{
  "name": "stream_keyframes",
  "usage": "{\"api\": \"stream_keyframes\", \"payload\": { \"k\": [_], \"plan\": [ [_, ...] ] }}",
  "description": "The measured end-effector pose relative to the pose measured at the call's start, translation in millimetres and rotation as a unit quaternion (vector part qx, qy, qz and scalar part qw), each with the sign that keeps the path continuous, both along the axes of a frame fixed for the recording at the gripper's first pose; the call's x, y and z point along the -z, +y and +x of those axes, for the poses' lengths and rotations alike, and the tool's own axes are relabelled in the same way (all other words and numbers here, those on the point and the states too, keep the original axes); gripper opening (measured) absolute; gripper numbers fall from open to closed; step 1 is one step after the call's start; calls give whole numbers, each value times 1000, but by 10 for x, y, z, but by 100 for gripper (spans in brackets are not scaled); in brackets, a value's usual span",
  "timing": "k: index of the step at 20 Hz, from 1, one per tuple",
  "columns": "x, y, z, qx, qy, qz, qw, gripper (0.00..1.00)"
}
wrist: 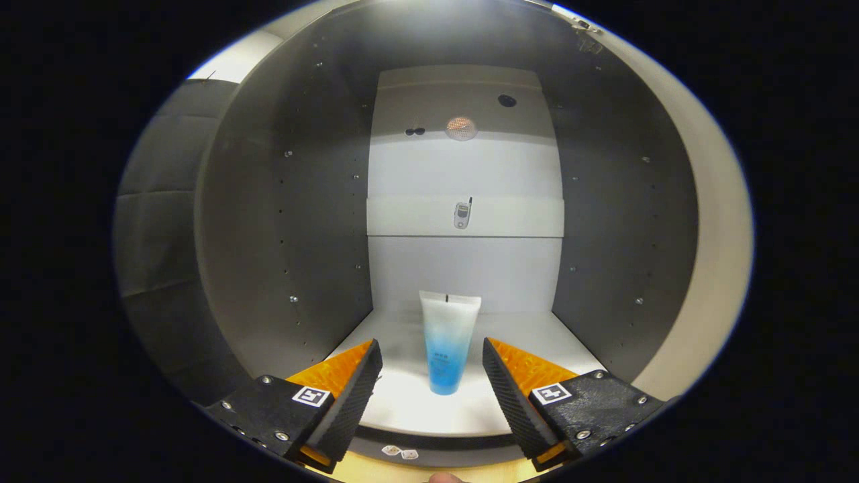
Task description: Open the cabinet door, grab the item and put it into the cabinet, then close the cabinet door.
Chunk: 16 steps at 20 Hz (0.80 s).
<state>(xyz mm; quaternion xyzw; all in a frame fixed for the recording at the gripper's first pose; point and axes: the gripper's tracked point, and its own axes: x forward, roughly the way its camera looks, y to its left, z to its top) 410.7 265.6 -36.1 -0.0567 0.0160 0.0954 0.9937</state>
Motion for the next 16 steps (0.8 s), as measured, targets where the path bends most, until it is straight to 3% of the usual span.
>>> {"api": "stream_keyframes", "payload": {
  "k": [6, 16],
  "plan": [
    [23, -82, -798, 7, 1, 28, 1000, 93],
    [-87, -357, -2590, -9, -4, 54, 999, 93]
  ]
}}
